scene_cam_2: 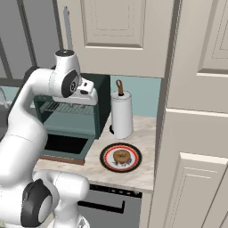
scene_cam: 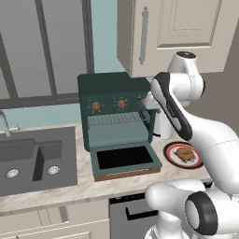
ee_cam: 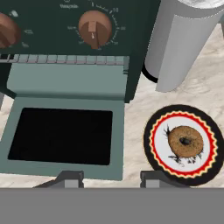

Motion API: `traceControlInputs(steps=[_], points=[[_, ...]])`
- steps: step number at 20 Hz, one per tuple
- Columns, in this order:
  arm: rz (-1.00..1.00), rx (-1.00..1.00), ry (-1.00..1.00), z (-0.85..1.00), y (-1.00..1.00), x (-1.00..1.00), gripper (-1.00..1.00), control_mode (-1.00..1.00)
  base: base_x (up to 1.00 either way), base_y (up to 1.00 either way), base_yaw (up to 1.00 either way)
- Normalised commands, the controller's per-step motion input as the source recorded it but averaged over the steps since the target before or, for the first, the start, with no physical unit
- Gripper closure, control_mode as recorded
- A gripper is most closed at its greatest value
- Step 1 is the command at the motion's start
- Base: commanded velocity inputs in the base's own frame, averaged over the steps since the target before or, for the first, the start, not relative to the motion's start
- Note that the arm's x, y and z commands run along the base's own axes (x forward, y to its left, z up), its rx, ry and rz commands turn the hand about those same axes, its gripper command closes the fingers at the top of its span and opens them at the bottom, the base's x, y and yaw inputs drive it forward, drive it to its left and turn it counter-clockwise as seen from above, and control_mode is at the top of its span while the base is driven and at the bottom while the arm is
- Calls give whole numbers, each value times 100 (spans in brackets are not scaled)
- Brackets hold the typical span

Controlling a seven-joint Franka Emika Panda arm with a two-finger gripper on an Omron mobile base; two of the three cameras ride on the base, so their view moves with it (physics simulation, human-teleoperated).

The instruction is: Pick up the bagel from the plate, place it on the toaster oven rack, close the door, and set the timer.

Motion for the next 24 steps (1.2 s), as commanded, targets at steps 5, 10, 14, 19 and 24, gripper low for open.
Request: traceControlInputs(steps=[5,10,14,19,24], points=[[0,0,0,-1,5,-14,-100,-100,0,0,0],[3,-6,0,-15,46,-43,-100,-100,0,0,0],[2,-17,0,-15,69,-41,-100,-100,0,0,0],[2,-23,0,-25,85,-23,-100,-100,0,0,0],[1,-29,0,-34,81,-6,-100,-100,0,0,0]])
